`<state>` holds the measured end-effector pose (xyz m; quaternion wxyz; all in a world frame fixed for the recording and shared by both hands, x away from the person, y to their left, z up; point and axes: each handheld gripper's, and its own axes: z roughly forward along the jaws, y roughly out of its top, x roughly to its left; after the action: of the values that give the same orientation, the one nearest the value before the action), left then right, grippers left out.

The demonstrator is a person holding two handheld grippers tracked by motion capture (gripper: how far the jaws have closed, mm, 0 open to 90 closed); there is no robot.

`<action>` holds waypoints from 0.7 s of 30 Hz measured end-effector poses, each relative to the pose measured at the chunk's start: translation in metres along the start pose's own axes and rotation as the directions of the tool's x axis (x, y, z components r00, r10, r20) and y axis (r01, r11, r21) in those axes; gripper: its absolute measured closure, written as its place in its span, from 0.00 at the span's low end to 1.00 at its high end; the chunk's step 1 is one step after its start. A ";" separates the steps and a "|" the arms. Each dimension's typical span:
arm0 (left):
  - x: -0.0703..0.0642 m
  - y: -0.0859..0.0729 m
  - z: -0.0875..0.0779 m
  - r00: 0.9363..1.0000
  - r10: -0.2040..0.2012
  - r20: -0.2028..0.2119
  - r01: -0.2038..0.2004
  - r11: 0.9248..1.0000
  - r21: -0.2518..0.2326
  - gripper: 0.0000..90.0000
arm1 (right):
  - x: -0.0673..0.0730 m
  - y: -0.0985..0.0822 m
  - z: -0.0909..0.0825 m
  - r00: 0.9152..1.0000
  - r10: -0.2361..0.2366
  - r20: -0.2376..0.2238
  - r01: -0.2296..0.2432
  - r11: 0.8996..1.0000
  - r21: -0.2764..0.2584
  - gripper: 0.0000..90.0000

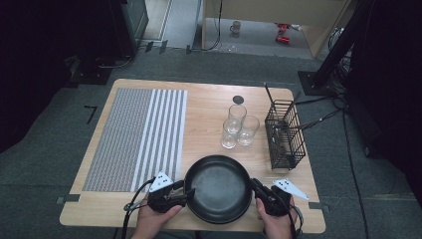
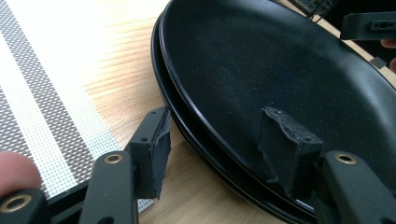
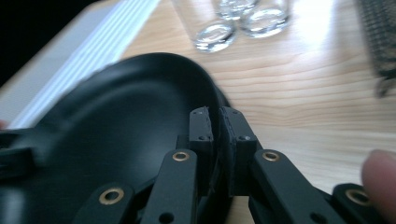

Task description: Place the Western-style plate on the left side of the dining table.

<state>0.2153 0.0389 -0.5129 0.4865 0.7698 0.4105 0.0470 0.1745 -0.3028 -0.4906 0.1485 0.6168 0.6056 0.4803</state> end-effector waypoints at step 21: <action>0.004 -0.001 0.000 0.999 -0.021 0.031 0.021 1.000 0.003 0.51 | -0.006 -0.006 0.004 0.994 0.109 -0.002 -0.109 0.994 -0.024 0.91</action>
<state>0.2172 0.0419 -0.5144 0.4921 0.7669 0.4109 0.0293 0.1757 -0.3050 -0.4995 0.1291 0.6471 0.5652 0.4951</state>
